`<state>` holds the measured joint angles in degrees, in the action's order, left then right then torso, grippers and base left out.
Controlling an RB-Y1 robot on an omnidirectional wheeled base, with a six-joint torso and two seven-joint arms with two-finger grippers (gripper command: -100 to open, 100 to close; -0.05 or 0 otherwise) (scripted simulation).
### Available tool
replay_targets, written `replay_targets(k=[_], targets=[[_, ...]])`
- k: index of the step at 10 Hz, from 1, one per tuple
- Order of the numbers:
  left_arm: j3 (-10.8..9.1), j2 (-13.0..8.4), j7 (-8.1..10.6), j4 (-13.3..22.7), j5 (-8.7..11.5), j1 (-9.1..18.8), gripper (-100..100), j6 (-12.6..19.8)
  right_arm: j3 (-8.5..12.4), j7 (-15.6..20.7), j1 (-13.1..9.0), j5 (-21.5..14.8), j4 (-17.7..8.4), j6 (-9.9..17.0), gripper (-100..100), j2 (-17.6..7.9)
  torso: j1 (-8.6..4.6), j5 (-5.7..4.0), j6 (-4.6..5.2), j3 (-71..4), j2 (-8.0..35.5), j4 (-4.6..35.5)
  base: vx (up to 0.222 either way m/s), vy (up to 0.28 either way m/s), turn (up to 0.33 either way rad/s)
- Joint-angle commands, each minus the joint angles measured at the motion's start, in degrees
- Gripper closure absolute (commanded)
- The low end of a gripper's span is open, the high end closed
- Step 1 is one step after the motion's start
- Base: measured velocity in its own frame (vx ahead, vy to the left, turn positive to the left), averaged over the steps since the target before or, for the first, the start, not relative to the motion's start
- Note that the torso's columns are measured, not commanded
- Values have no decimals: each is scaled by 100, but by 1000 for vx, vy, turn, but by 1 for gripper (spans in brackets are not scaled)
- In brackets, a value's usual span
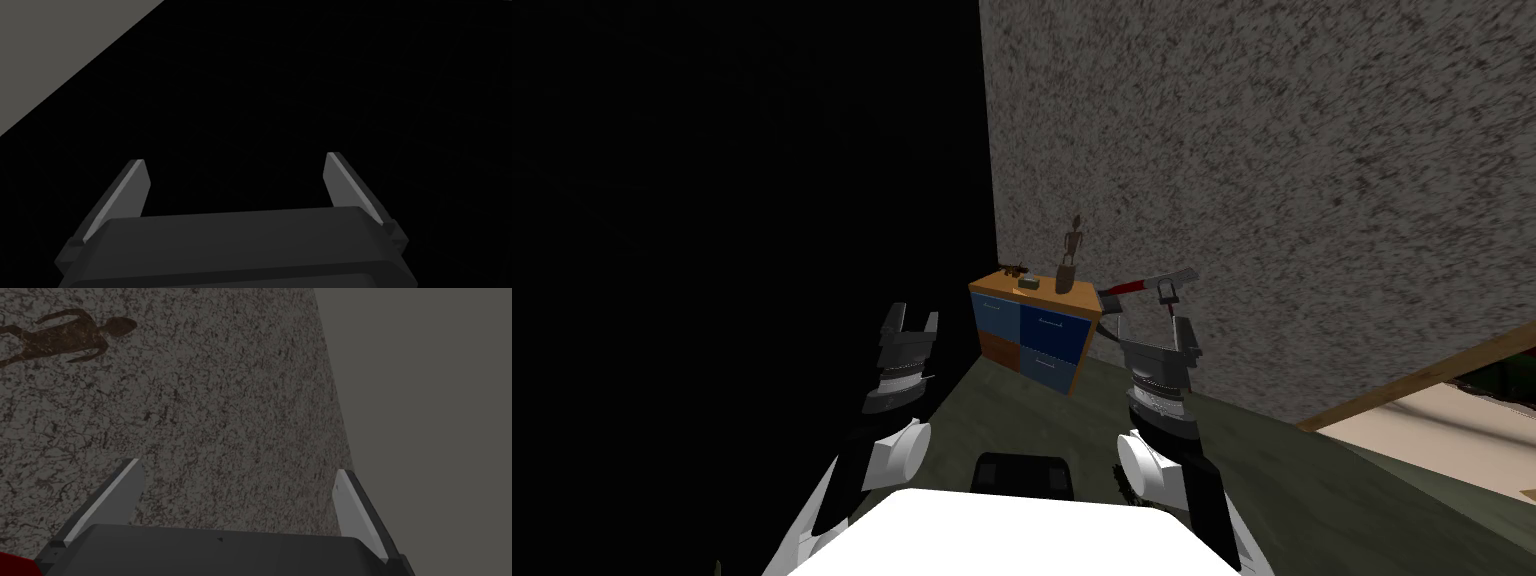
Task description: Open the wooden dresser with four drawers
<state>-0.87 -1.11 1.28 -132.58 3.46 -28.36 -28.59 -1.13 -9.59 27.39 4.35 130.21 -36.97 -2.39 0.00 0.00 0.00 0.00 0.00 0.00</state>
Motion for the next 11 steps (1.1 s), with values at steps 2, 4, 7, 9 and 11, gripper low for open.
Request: replay_targets(k=[2, 4, 7, 9, 11], targets=[[0, 0, 0, 0, 0, 0, 0, 0, 0, 0, 0, 0, 0, 0, 0, 0, 0, 0, 0, -1200, 597, 600, 0, 0, 0], [0, 0, 0, -1, 0, 0, 0, 0, 0, 0, 0, 0, 1, 0, 0, 0, 0, 0, 0, -2850, 1422, 1424, 0, 0, 0], [0, 0, 0, -1, 0, 0, 0, 0, 0, 0, 0, 0, 2, 0, 0, 0, 0, 0, 0, -5381, 2693, 2691, 0, 0, 0], [0, 0, 0, -2, 0, 0, 0, -1, 0, 0, 0, 0, 2, -1, 0, 0, 0, 0, 0, -7073, 3539, 3537, 0, 0, 0], [0, 0, 0, 0, 0, -1, 0, 0, 49, 337, -55, -156, -76, -3, -100, -265, 1, 1, 1, -8320, 4143, 4146, 62, 13, -91]])
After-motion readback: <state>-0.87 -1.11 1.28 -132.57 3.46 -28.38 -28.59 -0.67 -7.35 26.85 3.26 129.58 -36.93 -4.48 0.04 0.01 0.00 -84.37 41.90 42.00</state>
